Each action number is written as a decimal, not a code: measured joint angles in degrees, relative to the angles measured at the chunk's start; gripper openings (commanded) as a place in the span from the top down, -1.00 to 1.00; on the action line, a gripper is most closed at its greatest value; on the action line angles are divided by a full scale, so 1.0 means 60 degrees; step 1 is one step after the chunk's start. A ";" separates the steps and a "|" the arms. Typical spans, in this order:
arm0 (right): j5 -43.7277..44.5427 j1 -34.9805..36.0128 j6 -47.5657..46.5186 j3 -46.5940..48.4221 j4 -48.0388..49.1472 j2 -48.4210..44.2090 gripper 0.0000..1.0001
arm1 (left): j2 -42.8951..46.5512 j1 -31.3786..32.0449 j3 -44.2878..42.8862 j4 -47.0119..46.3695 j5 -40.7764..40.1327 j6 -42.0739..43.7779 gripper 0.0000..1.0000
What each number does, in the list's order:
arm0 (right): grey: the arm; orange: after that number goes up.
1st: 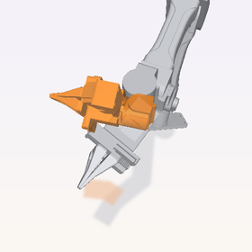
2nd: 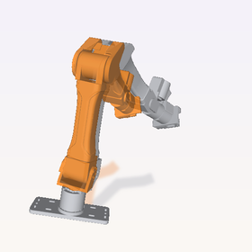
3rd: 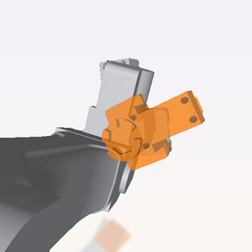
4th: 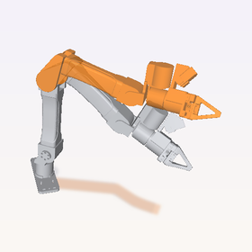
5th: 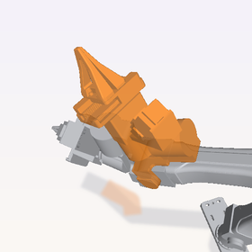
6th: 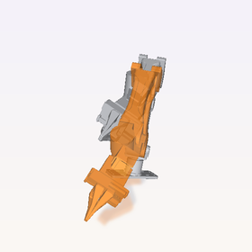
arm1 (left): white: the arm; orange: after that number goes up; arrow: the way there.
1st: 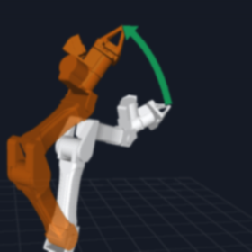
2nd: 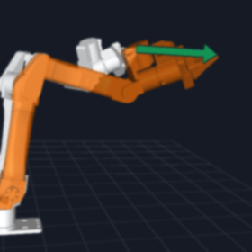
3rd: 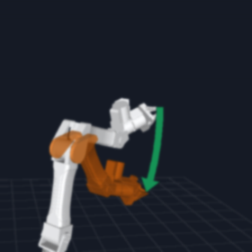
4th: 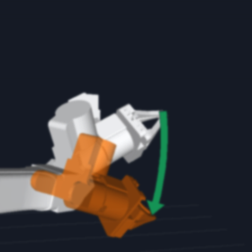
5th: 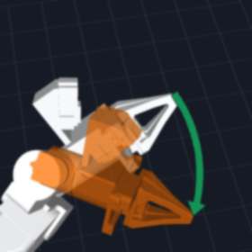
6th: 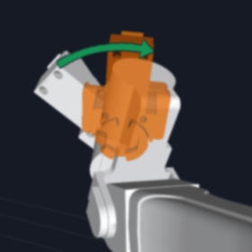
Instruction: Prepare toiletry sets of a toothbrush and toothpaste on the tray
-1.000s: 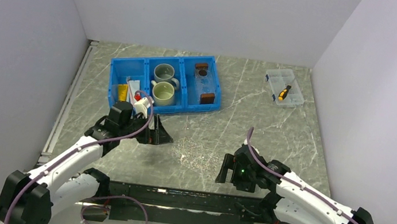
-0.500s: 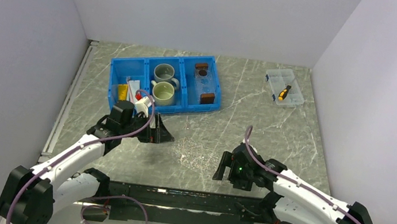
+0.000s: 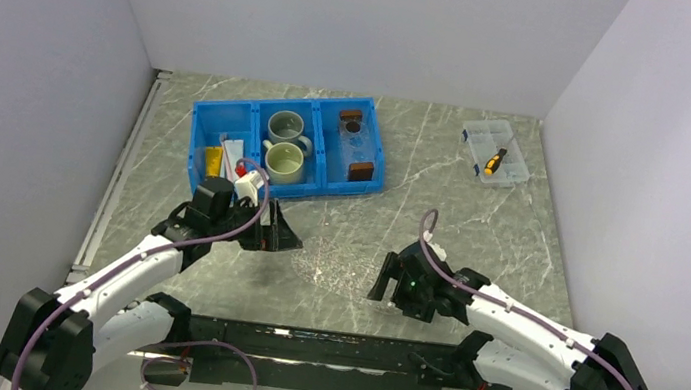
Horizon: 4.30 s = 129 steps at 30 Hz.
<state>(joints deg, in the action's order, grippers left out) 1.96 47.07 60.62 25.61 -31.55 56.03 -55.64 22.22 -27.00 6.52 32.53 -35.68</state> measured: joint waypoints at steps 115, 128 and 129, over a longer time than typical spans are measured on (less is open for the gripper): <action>-0.0878 -0.1402 -0.0933 -0.0943 0.1293 -0.1071 -0.99 | -0.3450 0.0463 -0.0379 -0.1213 -0.1155 0.0153 -0.99; -0.0889 -0.1370 -0.0783 -0.0674 0.1508 -0.0426 -1.00 | -0.3067 0.0466 0.0164 -0.1690 -0.0845 0.0193 -0.99; -0.0874 -0.1370 -0.0783 -0.0656 0.1504 -0.0382 -0.99 | -0.3005 0.0463 0.0222 -0.1698 -0.0823 0.0193 -0.99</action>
<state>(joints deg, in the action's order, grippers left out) -3.29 38.85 55.92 21.67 -22.52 53.74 -73.67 24.99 -25.67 -3.66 27.59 -34.52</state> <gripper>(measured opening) 0.994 0.994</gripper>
